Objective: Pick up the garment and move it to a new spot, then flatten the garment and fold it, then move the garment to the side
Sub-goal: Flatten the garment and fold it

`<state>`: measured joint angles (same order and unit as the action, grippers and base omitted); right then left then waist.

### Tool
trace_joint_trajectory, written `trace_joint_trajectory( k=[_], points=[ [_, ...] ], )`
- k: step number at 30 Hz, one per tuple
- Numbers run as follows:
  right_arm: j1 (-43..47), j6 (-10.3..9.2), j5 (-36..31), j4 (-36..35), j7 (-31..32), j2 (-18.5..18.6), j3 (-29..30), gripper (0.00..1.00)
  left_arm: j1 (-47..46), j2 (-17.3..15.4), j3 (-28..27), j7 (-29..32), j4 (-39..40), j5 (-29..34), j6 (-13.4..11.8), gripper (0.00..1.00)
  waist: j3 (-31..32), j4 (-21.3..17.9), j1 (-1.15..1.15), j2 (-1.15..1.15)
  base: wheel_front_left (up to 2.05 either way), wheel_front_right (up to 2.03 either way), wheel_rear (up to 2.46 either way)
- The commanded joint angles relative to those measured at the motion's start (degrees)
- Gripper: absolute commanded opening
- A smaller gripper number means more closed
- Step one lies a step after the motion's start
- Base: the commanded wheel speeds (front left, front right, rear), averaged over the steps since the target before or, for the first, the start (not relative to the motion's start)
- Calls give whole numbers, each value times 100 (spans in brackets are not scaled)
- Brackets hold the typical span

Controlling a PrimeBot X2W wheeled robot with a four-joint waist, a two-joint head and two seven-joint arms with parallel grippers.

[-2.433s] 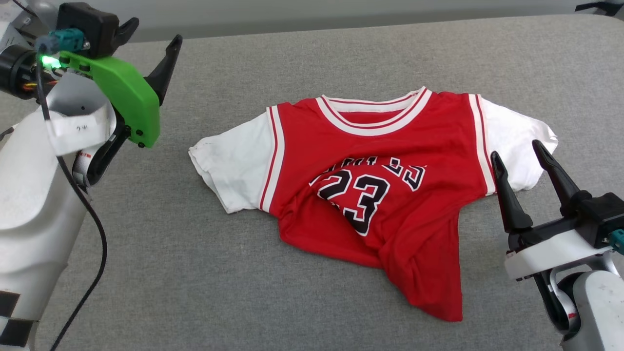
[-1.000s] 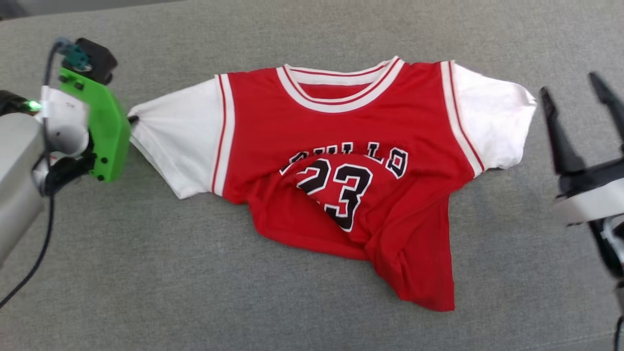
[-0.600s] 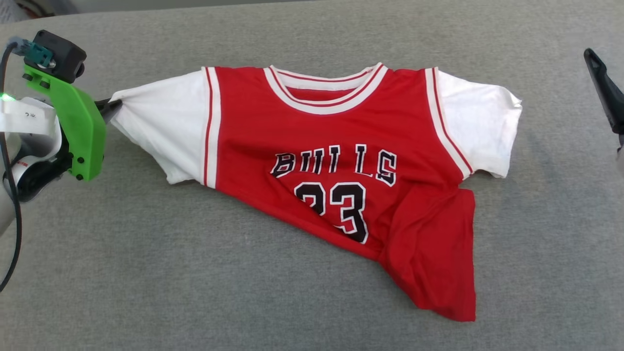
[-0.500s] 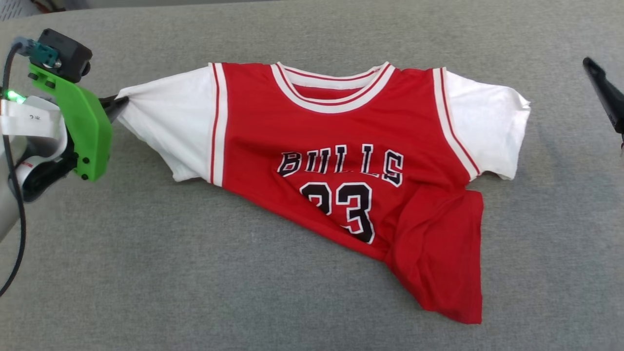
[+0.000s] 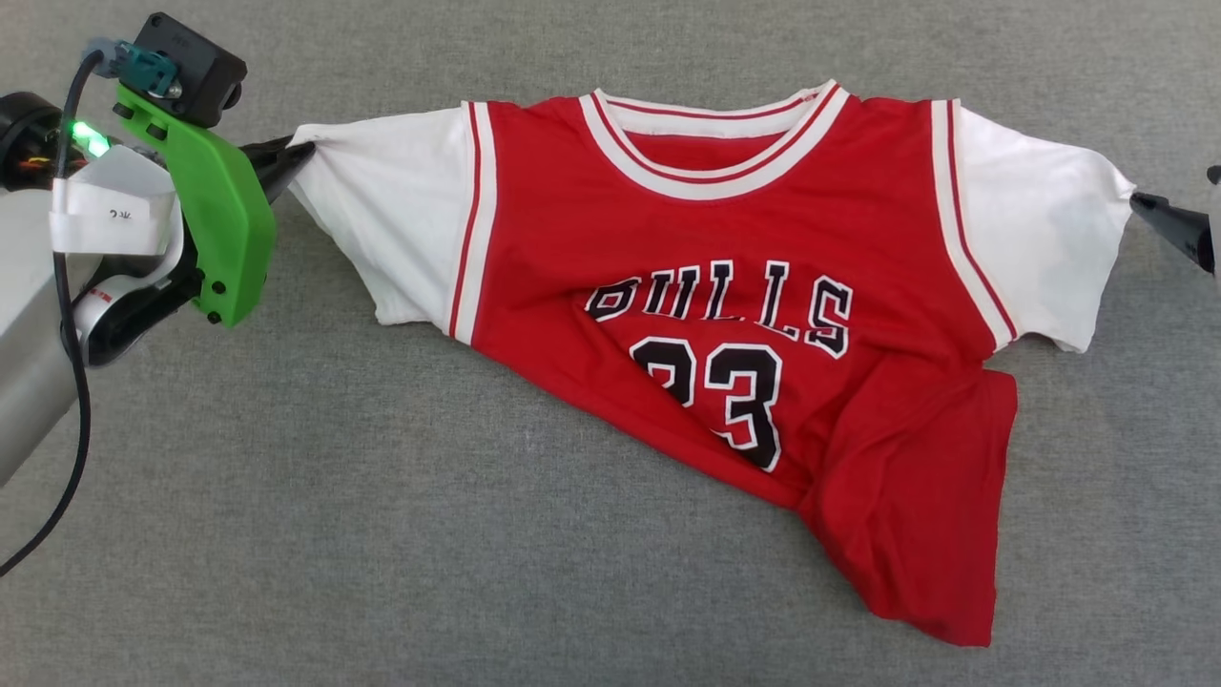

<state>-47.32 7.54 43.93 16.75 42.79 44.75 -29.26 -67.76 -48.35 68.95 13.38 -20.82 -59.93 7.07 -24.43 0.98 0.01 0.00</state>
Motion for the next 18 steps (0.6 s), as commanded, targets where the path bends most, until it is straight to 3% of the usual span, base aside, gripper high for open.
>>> trace_joint_trajectory(
  k=[1,8,17,18],
  points=[
    [-193,-5,0,129,0,-73,-72,100,-140,38,-10,-42,51,64,-38,0,-173,95,-1,0,0,0,0],
    [-550,-5,-33,970,-216,-394,-338,100,-296,106,-71,-109,204,128,-99,0,-465,236,-1,0,0,0,0],
    [-304,-5,77,1797,-521,-719,-896,100,-292,77,-61,-170,253,169,-132,0,-504,216,-1,0,0,0,0],
    [-324,-5,69,1812,-601,-712,-981,46,-284,68,-58,-173,244,167,-132,0,-481,195,-1,0,0,0,0]
  ],
)
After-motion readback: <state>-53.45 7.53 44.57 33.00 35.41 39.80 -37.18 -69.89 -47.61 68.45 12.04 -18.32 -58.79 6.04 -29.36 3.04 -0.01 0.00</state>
